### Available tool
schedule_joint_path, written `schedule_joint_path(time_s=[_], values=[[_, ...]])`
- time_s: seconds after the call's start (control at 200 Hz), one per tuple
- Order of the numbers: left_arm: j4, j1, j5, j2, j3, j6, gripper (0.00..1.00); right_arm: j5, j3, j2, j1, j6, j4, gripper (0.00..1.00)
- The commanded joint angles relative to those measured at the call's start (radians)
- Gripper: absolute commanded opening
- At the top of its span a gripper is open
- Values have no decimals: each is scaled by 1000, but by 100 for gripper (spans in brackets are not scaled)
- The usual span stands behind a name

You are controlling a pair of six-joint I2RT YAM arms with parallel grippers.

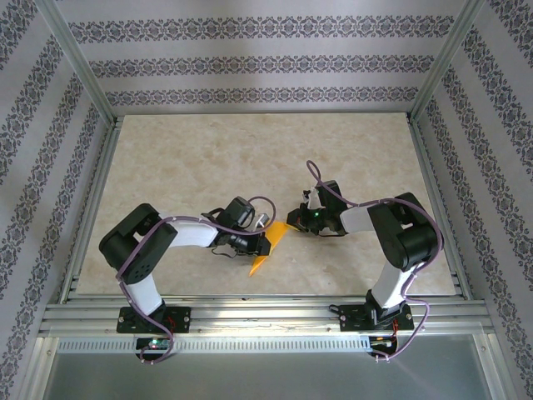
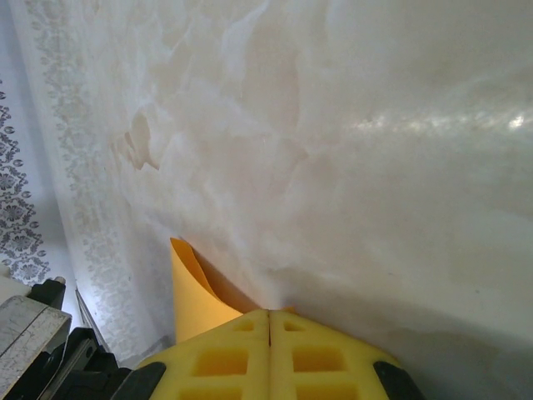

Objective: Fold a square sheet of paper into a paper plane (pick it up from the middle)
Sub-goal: Fold the wing for the fifth time at the center of the table.

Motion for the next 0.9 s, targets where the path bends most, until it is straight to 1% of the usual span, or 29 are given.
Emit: schedule_joint_path(time_s=[0.0,0.085,0.19,0.245,0.325,0.37,0.455,0.61,0.744,0.894], values=[[-79,-11,-21,8,-9,13,10,86,-20,47,-14,-15,-58,0],[-55,-10,-38,24,-3,-1,8,62,-12,-10,-7,-12,-60,0],[-42,-10,-53,40,4,-13,6,74,-1,-136,6,-34,-117,7],[-29,-10,-59,45,4,-19,5,74,-3,-197,10,-44,-133,9],[-2,-10,-66,51,3,-30,4,69,-3,-255,25,-54,-157,9],[8,-10,-70,55,5,-33,4,59,-3,-266,42,-56,-164,6],[13,-10,-74,64,20,-31,4,53,-3,-246,86,-38,-163,0],[35,-8,-80,83,43,-36,4,74,9,-158,162,-19,-151,0],[54,-10,-87,89,57,-42,4,79,7,-99,173,26,-90,0],[60,-10,-79,96,66,-41,4,92,28,-49,181,19,-97,0]])
